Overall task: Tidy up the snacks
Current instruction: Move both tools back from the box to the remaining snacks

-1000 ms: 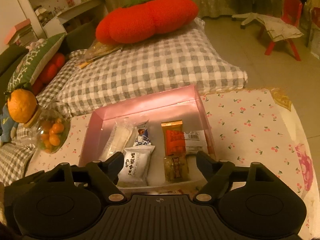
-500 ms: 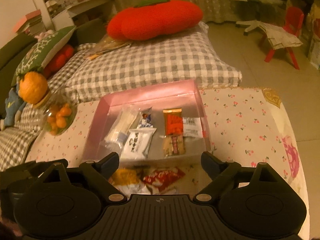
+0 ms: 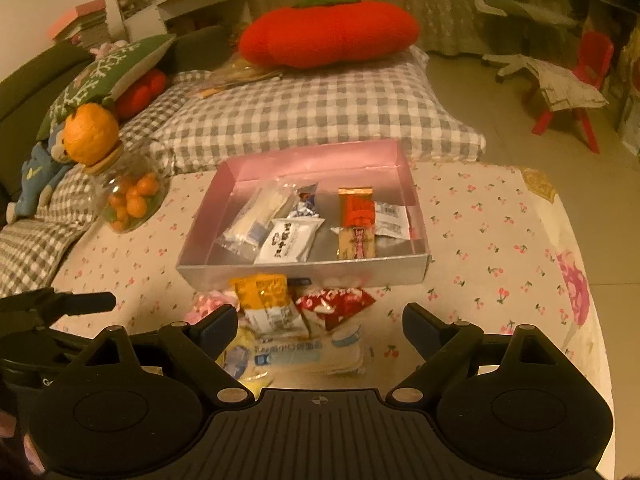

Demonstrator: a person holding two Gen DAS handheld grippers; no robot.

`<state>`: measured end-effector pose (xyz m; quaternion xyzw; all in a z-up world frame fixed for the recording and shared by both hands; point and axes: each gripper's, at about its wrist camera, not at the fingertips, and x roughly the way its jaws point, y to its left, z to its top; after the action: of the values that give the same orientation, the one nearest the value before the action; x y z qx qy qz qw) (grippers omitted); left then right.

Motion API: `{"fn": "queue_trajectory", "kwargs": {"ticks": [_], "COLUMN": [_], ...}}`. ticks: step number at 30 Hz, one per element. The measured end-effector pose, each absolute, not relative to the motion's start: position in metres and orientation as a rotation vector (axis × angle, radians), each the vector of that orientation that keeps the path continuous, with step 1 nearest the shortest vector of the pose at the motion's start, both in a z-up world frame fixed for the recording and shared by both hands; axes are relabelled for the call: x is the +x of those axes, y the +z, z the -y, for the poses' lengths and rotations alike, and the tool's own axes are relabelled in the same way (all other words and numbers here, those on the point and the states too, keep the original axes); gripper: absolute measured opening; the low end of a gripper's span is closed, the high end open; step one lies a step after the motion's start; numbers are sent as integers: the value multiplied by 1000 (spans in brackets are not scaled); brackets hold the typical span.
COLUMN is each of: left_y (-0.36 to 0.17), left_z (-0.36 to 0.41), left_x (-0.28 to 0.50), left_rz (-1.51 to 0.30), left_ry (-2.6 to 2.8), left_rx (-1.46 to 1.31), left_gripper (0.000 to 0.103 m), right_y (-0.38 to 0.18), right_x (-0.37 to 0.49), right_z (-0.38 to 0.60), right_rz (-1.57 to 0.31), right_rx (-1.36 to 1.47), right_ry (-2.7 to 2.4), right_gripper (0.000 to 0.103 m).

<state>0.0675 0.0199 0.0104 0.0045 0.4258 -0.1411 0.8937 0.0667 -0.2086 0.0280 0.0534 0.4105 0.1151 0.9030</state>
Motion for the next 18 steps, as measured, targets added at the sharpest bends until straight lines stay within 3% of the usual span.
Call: {"fn": "queue_trajectory", "kwargs": {"ticks": [18], "left_y": [-30], "left_z": [-47], "left_x": [45], "left_rz": [-822], "left_ry": [-350], "left_rx": [129], "left_gripper": [102], "right_y": [-5], "right_x": [32], "right_z": [187], "right_rz": [-733], "right_rx": [-61], "right_ry": [319], "right_gripper": [97]}}
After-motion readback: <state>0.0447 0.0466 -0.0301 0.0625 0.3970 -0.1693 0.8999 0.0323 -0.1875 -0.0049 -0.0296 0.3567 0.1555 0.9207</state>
